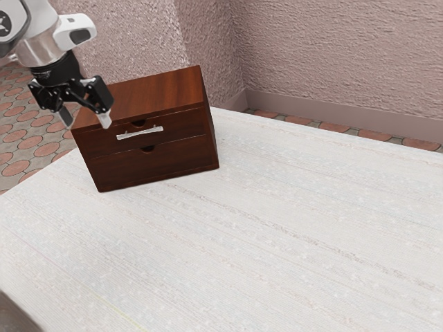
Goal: Pull the drawer handle with one arm to open the drawer
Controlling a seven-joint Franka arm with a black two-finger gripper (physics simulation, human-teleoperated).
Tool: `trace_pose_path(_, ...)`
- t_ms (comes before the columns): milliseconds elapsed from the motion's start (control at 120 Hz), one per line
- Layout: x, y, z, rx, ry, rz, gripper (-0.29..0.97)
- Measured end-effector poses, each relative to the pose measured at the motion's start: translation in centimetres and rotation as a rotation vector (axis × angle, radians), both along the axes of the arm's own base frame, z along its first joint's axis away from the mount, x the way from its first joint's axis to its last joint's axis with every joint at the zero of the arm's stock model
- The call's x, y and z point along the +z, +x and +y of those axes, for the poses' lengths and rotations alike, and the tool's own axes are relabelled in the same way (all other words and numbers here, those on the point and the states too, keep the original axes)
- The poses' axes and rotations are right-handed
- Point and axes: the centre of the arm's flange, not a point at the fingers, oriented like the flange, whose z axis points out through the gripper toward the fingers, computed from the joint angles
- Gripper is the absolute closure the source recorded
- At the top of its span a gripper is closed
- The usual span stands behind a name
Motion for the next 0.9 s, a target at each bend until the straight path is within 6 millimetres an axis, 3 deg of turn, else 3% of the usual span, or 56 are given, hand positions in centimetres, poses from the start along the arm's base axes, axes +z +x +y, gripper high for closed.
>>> trace_pose_path(350, 0.1, 0.2, -0.5, -0.009, -0.002, -0.007, 0.02)
trace_pose_path(400, 2.1, -0.5, -0.6, -0.008, 0.004, -0.041, 0.02)
trace_pose_path(475, 8.0, -2.8, -1.4, -0.012, 0.026, -0.143, 0.02)
trace_pose_path(567, 10.3, -4.4, -2.8, 0.018, 0.008, -0.173, 0.02)
trace_pose_path(650, 10.4, -5.1, -3.3, 0.124, -0.032, -0.157, 0.02)
trace_pose_path(792, 9.4, -5.4, -2.1, 0.411, -0.098, -0.128, 0.02)
trace_pose_path(900, 8.1, -5.7, 0.5, 0.653, -0.135, -0.109, 0.02)
